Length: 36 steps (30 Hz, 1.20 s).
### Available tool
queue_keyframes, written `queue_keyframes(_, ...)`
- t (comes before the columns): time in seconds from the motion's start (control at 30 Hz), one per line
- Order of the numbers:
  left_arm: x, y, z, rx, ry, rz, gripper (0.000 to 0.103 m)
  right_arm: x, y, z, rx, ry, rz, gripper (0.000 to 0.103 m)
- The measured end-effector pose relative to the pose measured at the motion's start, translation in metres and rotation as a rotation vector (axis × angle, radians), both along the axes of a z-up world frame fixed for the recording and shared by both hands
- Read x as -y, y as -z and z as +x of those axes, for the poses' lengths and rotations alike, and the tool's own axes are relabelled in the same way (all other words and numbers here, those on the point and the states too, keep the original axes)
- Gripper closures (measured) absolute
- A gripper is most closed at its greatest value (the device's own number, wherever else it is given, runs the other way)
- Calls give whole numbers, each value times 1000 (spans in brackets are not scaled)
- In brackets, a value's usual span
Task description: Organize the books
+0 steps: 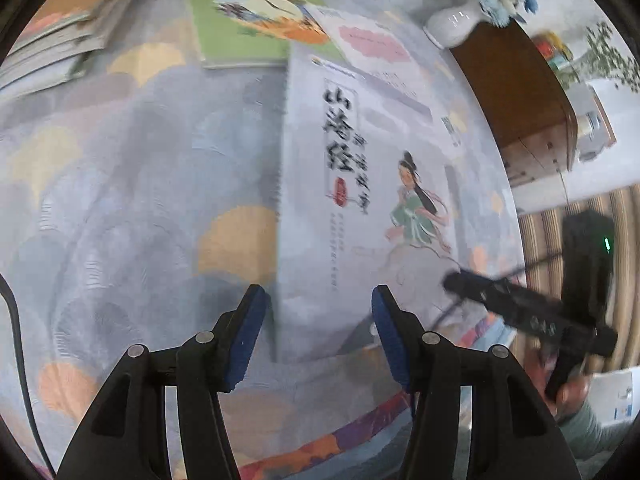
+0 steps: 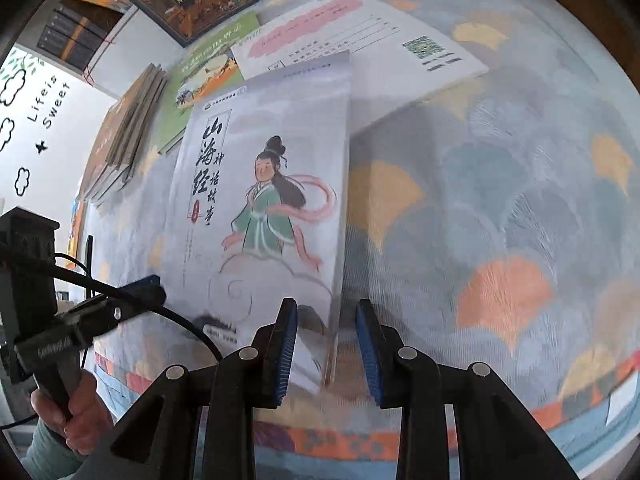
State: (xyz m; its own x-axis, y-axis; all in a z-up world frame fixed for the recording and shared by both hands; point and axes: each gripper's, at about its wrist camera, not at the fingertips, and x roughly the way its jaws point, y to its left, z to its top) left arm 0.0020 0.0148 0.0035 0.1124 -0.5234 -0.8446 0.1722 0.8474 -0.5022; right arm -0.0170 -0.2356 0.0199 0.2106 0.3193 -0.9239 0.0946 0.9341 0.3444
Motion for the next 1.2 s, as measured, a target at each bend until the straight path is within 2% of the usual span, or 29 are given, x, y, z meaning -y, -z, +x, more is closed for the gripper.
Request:
queue_keyframes(0.1, 0, 5, 5, -11, -7, -21, 55, -8, 0, -3, 37, -10, -10, 77)
queue_keyframes(0.23, 4, 8, 14, -27, 20, -60, 55, -18, 4, -8, 63, -1, -44, 77)
queue_keyframes(0.27, 5, 7, 16, -38, 16, -93, 55, -19, 4, -9, 67, 3, -39, 77)
queue_keyframes(0.3, 2, 3, 17, -59, 4, -184, 55, -18, 5, -9, 69, 10, -25, 77)
queue_keyframes(0.37, 1, -14, 15, -59, 16, -309, 55, -12, 9, -11, 66, 25, 16, 77)
queue_keyframes(0.43, 7, -34, 10, -12, 65, -338, 55, -6, 11, -10, 57, 41, 55, 77)
queue_keyframes(0.5, 22, -47, 9, 31, 120, -307, 55, -6, 13, -10, 52, 50, 70, 77)
queue_keyframes(0.53, 28, -47, 9, 50, 124, -262, 55, -6, 13, -10, 53, 52, 71, 77)
queue_keyframes(0.63, 32, -32, 11, 79, 107, -103, 76, -6, 12, -13, 61, 65, 59, 77)
queue_keyframes(0.7, 28, -21, 13, 77, 100, -55, 88, -5, 13, -14, 56, 84, 69, 77)
queue_keyframes(0.73, 26, -15, 14, 57, 95, -52, 89, -3, 13, -15, 51, 93, 78, 77)
queue_keyframes(0.93, 25, -3, 9, -16, 71, -136, 89, 13, 18, -17, 22, 156, 171, 77)
queue_keyframes(1.1, 35, -6, 8, -31, 25, -188, 89, 17, 16, -15, -11, 135, 174, 77)
queue_keyframes(1.2, 36, -16, 15, -79, -6, -306, 89, 32, 16, -17, -38, 150, 231, 72)
